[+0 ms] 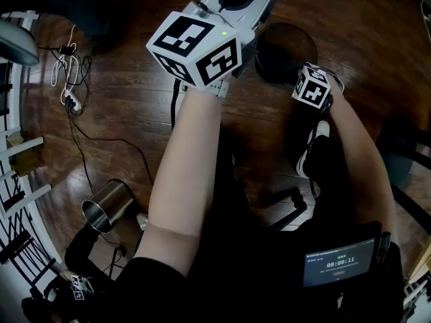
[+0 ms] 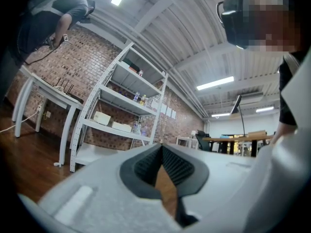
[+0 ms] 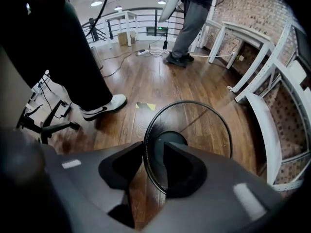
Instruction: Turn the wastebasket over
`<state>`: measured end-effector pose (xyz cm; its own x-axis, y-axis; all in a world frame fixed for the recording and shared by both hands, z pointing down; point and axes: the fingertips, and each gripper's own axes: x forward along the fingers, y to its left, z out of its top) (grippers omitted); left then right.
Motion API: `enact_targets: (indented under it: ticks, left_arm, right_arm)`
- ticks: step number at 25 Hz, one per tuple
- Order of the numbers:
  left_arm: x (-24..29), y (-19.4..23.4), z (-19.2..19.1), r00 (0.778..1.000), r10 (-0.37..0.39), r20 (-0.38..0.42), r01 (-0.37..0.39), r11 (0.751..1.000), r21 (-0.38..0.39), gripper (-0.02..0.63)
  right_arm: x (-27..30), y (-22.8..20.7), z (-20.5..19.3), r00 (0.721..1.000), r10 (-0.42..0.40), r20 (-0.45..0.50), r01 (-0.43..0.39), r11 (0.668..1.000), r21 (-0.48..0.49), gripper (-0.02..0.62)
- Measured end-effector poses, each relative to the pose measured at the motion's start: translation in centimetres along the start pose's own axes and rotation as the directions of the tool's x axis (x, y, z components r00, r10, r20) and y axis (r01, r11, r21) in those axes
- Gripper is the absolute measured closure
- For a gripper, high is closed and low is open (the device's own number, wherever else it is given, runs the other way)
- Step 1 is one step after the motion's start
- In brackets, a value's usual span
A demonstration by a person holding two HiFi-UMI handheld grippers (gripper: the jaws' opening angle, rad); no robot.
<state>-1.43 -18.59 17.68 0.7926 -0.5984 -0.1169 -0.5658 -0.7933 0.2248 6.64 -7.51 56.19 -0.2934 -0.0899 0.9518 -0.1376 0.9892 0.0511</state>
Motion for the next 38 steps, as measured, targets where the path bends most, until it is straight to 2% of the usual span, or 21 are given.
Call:
enact_targets:
  ticks: [3,4,5,6,7,9,11,13,15,18,22,23,24,26,27,28,29,31,34,38]
  left_arm:
    - [0.1,-0.6,-0.6,1.0,-0.009,-0.026,0.01,1.0,0.015,0.606]
    - [0.1,-1.0,-0.8,0.999,-0.013,-0.037,0.014,1.0,0.024,0.606]
    - [0.2,-1.3,-1.0,0.999,-0.016,-0.049,0.018,0.999,0.036,0.606]
    - [0.3,-1.6,-1.2,0.998,-0.018,-0.061,0.022,0.998,0.05,0.606]
    - [0.5,-1.9,-1.3,0.997,-0.021,-0.069,0.025,0.998,0.065,0.606]
    - [0.9,-2.6,-1.5,0.996,-0.031,-0.078,0.037,0.996,0.083,0.606]
    - [1.3,-3.4,-2.1,0.995,-0.043,-0.093,0.052,0.994,0.094,0.606]
    - [1.5,-3.9,-3.0,0.992,-0.048,-0.116,0.06,0.993,0.103,0.606]
    - [1.6,-4.4,-3.7,0.99,-0.05,-0.133,0.064,0.992,0.106,0.606]
    - [1.2,-5.2,-4.1,0.989,-0.045,-0.141,0.061,0.992,0.107,0.606]
    - [1.2,-6.4,-4.2,0.992,-0.027,-0.121,0.04,0.994,0.105,0.606]
    - [1.1,-6.7,-4.5,0.993,-0.023,-0.12,0.036,0.993,0.11,0.606]
    - [1.0,-7.0,-4.8,0.993,-0.017,-0.12,0.031,0.992,0.119,0.606]
    - [0.2,-7.5,-5.6,0.992,-0.005,-0.127,0.022,0.991,0.134,0.606]
    - [-0.4,-7.9,-6.3,0.99,-0.003,-0.138,0.022,0.991,0.136,0.606]
    - [-1.0,-8.2,-7.0,0.988,-0.003,-0.155,0.024,0.991,0.134,0.606]
    - [-1.7,-8.3,-7.8,0.985,-0.001,-0.175,0.025,0.991,0.133,0.606]
    - [-2.9,-8.1,-8.9,0.979,0.008,-0.205,0.019,0.991,0.129,0.606]
    - [-4.0,-8.0,-9.5,0.979,0.015,-0.204,0.007,0.994,0.105,0.606]
    - [-4.0,-7.8,-10.0,0.977,0.017,-0.213,0.009,0.993,0.121,0.606]
  right_arm:
    - [-3.3,-0.5,2.0,0.989,-0.051,0.136,0.045,0.998,0.048,0.505]
    - [-5.1,-0.9,3.1,0.973,-0.08,0.215,0.062,0.994,0.09,0.54]
    - [-7.4,-1.4,4.3,0.944,-0.116,0.309,0.074,0.987,0.144,0.575]
    - [-10.1,-2.1,5.6,0.899,-0.159,0.409,0.078,0.975,0.207,0.583]
    - [-12.9,-2.9,6.6,0.84,-0.205,0.502,0.071,0.959,0.273,0.585]
    - [-19.0,-4.2,8.2,0.703,-0.298,0.646,0.033,0.921,0.389,0.586]
    - [-24.6,-5.0,9.1,0.572,-0.375,0.73,-0.018,0.884,0.468,0.586]
    - [-28.4,-5.6,9.0,0.47,-0.439,0.766,-0.053,0.852,0.521,0.586]
    - [-29.9,-6.2,8.1,0.394,-0.497,0.773,-0.077,0.82,0.567,0.585]
    - [-30.4,-7.6,7.2,0.303,-0.545,0.781,-0.149,0.783,0.604,0.586]
    - [-31.1,-7.4,9.2,0.196,-0.506,0.84,-0.241,0.806,0.541,0.584]
    - [-31.4,-7.0,9.7,0.191,-0.498,0.846,-0.238,0.813,0.532,0.586]
    - [-31.5,-6.6,10.3,0.209,-0.493,0.844,-0.217,0.819,0.532,0.586]
    - [-31.3,-5.8,10.8,0.281,-0.487,0.827,-0.143,0.831,0.538,0.586]
    - [-31.1,-5.4,10.8,0.309,-0.482,0.82,-0.114,0.837,0.535,0.585]
    - [-30.9,-5.0,10.7,0.325,-0.479,0.815,-0.1,0.84,0.534,0.584]
    - [-30.8,-4.8,10.6,0.33,-0.479,0.814,-0.098,0.84,0.534,0.585]
    - [-30.7,-4.5,10.5,0.322,-0.484,0.813,-0.1,0.837,0.538,0.584]
    - [-30.8,-3.9,10.2,0.308,-0.498,0.811,-0.089,0.833,0.545,0.586]
    - [-30.9,-3.3,10.5,0.288,-0.488,0.824,-0.071,0.847,0.526,0.586]
